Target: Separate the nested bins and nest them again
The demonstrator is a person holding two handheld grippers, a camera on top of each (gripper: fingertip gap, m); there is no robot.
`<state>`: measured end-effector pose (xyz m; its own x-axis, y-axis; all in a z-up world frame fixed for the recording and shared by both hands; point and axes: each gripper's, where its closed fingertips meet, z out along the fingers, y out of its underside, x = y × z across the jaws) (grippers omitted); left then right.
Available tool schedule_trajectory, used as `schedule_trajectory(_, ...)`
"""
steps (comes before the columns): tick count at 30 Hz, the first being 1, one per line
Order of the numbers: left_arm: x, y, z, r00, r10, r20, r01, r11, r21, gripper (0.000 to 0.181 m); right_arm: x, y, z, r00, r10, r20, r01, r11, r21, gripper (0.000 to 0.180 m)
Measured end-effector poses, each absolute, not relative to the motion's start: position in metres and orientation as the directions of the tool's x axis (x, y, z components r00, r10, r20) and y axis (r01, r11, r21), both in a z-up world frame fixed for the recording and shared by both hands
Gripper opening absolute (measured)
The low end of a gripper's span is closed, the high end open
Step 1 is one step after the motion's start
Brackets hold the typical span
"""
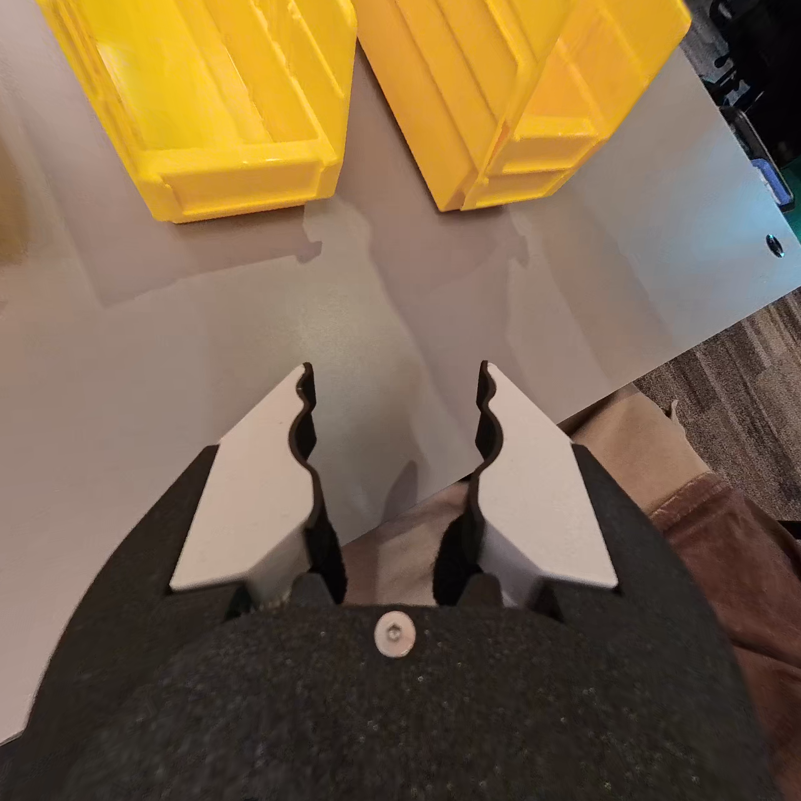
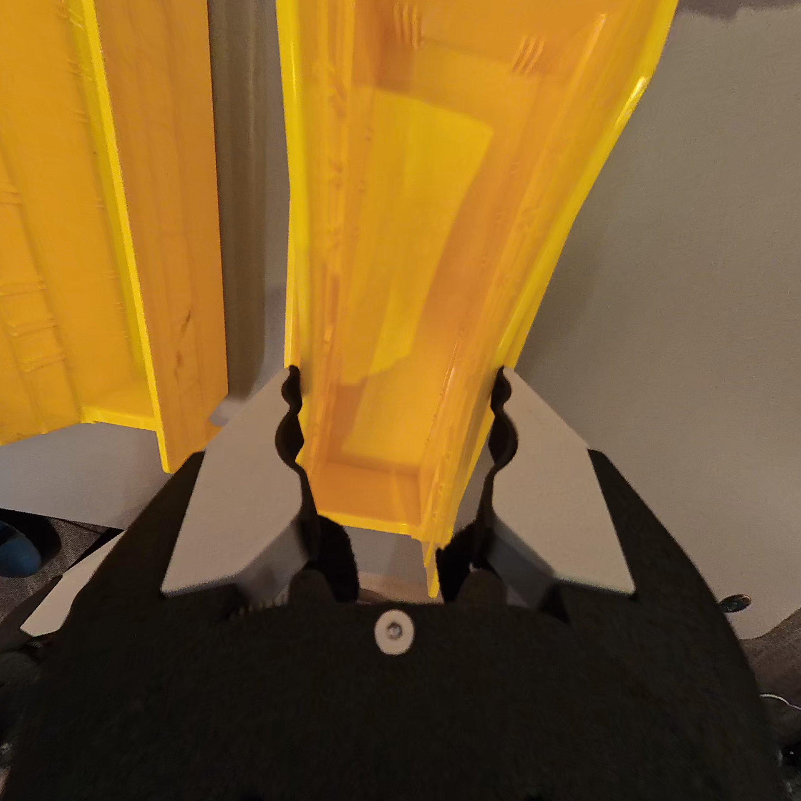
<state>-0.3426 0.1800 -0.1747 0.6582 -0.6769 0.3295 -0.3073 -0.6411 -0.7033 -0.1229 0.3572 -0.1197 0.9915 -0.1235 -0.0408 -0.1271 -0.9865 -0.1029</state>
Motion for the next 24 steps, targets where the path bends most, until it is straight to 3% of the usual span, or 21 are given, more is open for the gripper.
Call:
schedule_trajectory(18,-0.340,0.176,-0.180,0.653,-0.685,0.323,-0.334,-0.644,-0.689,0.073,-0.119,0.353,-0.094,0.993,-0.112,-0.047,-0.117,-0.987,-0.109,0.082)
schedule_trajectory(24,-0.341,0.175,-0.180,0.657,-0.685,0.313,-0.339,-0.640,-0.689,0.073,-0.124,0.344,-0.122,0.993,-0.112,-0.046,-0.115,-0.991,-0.069,0.082)
